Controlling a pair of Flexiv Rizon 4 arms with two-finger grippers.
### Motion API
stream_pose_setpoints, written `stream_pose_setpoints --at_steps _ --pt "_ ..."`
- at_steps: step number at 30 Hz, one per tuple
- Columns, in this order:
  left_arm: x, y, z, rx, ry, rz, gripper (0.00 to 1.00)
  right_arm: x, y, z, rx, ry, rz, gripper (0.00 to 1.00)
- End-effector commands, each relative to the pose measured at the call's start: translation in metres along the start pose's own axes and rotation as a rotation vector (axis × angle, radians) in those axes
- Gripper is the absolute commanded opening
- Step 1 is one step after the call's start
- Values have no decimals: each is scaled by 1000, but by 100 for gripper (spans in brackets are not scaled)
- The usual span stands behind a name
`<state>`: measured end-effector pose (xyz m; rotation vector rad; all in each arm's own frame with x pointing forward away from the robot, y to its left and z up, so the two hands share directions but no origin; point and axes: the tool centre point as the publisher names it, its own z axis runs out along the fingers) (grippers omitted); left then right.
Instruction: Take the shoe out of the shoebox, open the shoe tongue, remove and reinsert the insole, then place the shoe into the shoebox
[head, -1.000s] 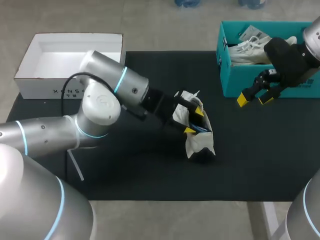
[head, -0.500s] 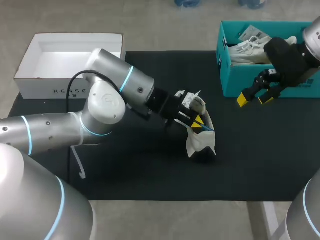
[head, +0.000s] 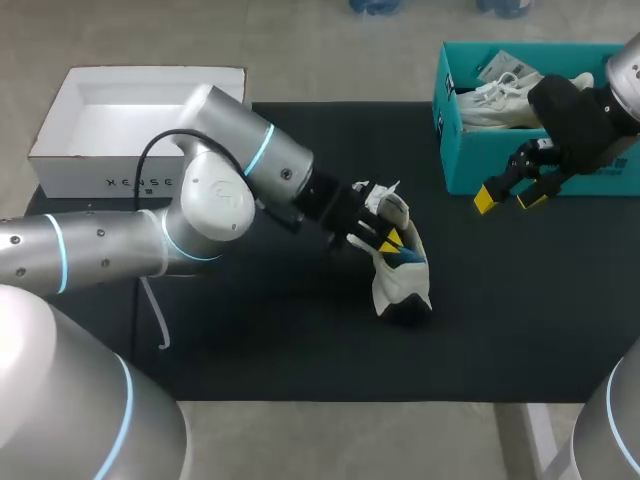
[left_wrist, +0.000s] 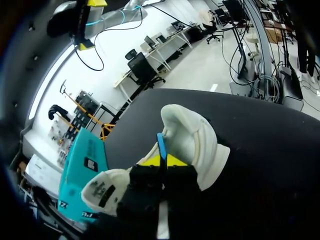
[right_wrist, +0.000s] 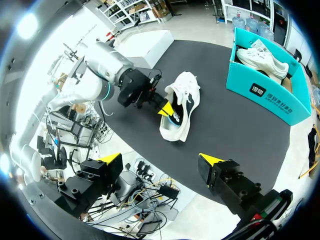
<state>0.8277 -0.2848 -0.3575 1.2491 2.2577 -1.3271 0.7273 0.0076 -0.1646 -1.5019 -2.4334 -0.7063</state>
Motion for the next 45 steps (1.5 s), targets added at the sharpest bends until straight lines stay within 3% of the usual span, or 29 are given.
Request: stream_pose_setpoints --at_steps 1,9,11,12,24,36,45 --pt "5 1 10 14 14 -6 0 0 1 2 2 -1 0 100" --pt "7 -9 10 52 51 -16 3 0 1 2 2 -1 0 100" --pt "7 -10 8 50 55 -14 43 0 1 2 2 -1 0 100" --pt "6 -11 7 52 55 -15 100 0 1 2 2 -1 0 100" --pt "-11 -11 -18 52 27 -15 100 0 1 2 2 -1 0 100" --pt "-13 -11 -32 8 237 -146 100 0 1 2 2 -1 0 100" --pt "-9 -16 -42 -45 236 -235 100 0 1 2 2 -1 0 100"
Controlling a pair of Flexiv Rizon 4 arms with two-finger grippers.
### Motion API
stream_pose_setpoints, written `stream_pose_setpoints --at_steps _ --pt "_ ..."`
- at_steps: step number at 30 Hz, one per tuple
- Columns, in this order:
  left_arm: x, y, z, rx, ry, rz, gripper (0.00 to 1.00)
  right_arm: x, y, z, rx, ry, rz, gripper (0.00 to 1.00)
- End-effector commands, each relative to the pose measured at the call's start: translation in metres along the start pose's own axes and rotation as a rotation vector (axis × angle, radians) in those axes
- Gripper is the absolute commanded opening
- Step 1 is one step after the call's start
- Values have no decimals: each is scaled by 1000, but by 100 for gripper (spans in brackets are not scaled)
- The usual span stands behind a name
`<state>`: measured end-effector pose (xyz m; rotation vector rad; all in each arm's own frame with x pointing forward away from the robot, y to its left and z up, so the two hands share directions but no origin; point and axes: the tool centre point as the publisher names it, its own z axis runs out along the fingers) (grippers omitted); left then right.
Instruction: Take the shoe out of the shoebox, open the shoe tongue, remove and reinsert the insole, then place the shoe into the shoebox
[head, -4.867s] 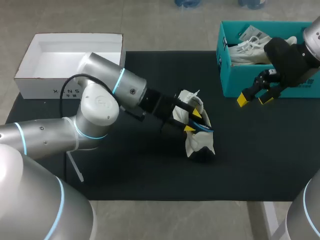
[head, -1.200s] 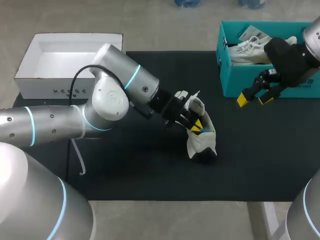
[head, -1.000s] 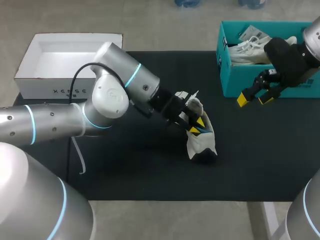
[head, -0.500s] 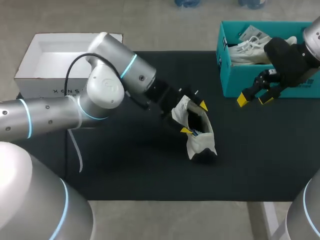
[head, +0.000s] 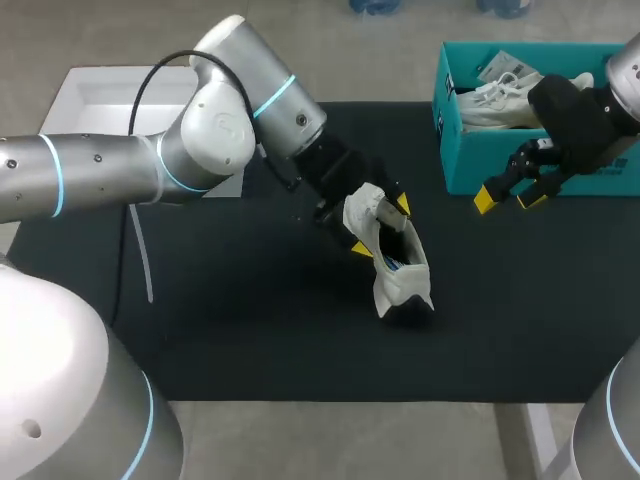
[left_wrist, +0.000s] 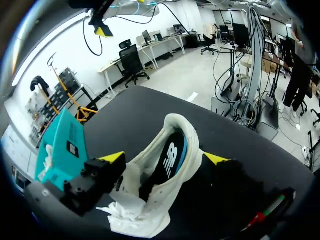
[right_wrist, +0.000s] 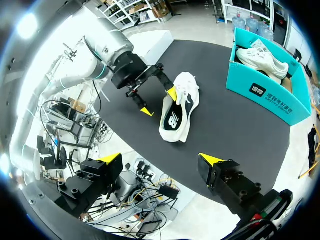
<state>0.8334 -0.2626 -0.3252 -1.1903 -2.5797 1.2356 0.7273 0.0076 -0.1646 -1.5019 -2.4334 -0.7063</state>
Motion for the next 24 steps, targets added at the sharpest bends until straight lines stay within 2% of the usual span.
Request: stream_pose_setpoints --at_steps 1,12,14,16,17,18,24 --pt "3 -6 -5 -14 -8 -3 100 0 1 2 2 -1 0 100" --pt "3 -6 -5 -14 -8 -3 100 0 1 2 2 -1 0 100" --pt "2 -11 -4 -88 23 41 100 0 1 2 2 -1 0 100" --pt "-1 -13 -2 -193 47 78 100 0 1 2 2 -1 0 100" --pt "-2 -14 -1 -198 72 92 100 0 1 2 2 -1 0 100" --pt "-3 -14 -1 -244 92 109 100 0 1 2 2 -1 0 100" --pt "-8 -13 -1 -278 146 146 100 0 1 2 2 -1 0 100"
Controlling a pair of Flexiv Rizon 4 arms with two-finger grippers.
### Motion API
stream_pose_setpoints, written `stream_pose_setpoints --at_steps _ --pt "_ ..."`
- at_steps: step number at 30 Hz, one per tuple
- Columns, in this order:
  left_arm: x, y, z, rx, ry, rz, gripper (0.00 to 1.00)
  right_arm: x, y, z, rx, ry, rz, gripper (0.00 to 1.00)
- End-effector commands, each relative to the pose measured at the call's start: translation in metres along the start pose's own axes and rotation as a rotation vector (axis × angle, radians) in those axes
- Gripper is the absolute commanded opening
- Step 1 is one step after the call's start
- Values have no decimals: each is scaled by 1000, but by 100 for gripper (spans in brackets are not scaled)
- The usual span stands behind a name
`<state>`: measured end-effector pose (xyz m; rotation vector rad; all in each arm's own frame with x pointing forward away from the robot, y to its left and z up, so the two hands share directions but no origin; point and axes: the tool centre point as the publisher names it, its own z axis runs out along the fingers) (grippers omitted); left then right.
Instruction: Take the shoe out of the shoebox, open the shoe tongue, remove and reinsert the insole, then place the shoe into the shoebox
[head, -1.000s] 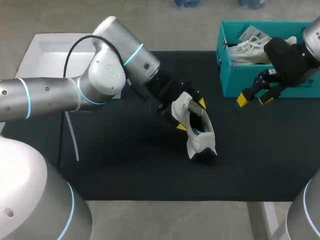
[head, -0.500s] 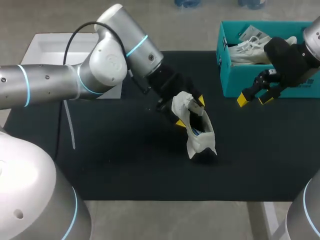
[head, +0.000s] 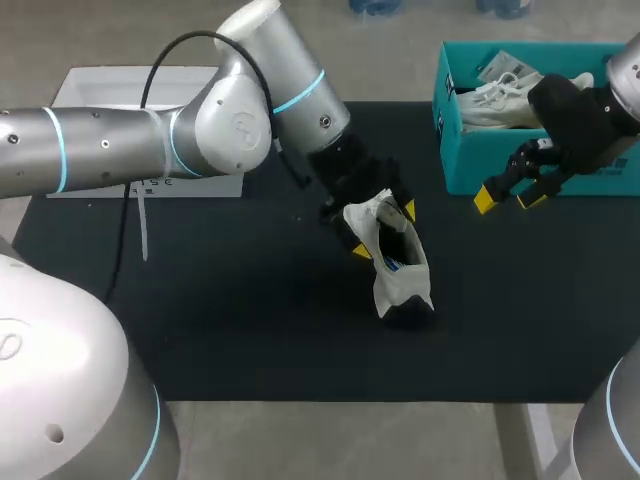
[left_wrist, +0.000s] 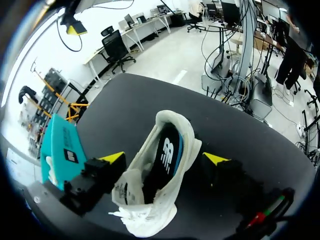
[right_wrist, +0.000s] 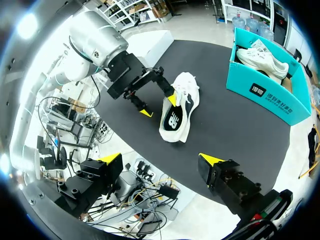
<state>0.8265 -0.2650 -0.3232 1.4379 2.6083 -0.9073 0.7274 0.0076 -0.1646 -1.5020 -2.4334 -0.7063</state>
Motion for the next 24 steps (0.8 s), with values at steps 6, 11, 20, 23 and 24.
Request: stream_pose_setpoints --at_steps 6,11,20,23,24 --pt "-14 -2 -7 -50 68 11 100 -2 0 -1 -1 -10 3 100" --pt "-17 -4 -5 -48 81 22 100 -14 -13 -23 -34 -51 18 100" --pt "-30 -14 5 -71 130 80 100 -19 -25 -36 -24 -55 45 100" --pt "-33 -13 12 -94 139 95 100 -19 -25 -36 -24 -55 45 100" --pt "-34 -11 14 -95 136 90 48 -19 -25 -36 -24 -55 45 100"
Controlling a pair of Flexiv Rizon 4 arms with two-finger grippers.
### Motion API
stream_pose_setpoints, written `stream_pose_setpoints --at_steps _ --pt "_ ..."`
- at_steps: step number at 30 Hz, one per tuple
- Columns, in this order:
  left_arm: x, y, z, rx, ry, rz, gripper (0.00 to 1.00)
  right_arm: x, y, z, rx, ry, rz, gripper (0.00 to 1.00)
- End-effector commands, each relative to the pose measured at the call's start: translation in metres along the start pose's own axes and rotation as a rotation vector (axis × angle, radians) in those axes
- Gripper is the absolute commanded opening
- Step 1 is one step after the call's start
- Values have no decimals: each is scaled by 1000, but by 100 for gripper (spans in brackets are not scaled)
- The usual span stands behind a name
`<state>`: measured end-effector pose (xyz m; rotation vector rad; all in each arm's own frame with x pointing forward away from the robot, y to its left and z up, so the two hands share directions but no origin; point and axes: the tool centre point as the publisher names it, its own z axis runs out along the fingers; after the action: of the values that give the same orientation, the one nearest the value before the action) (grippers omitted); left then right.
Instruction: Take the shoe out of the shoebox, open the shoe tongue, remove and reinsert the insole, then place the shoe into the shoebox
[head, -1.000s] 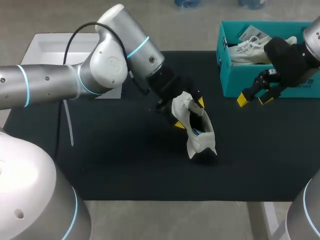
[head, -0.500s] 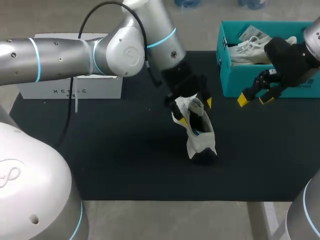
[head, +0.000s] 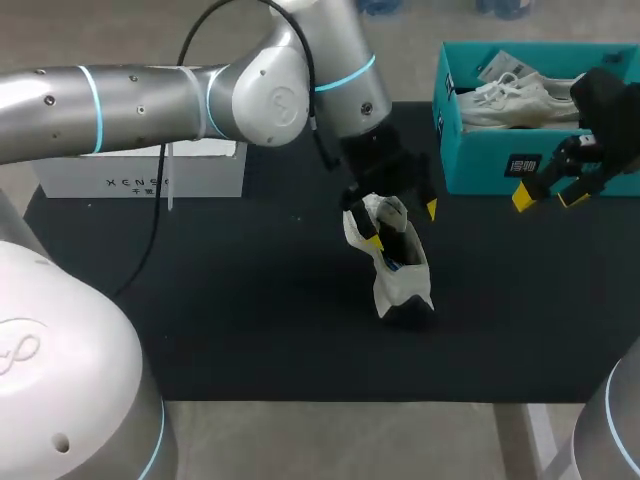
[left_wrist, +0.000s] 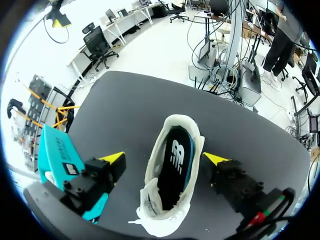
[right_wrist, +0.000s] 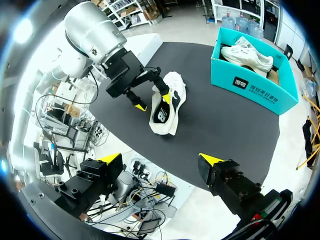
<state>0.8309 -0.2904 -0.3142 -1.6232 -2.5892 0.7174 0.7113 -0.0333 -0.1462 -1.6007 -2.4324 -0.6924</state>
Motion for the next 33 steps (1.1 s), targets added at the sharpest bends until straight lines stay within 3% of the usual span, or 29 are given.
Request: stream_pose_setpoints --at_steps 1,10,33 --pt "-12 2 11 -12 19 0 0 -1 -1 1 -2 2 0 100" --pt "-13 10 27 -31 59 15 0 -1 -1 1 -2 2 0 100" --pt "17 16 87 -53 219 78 0 -1 -1 1 -2 2 0 100"
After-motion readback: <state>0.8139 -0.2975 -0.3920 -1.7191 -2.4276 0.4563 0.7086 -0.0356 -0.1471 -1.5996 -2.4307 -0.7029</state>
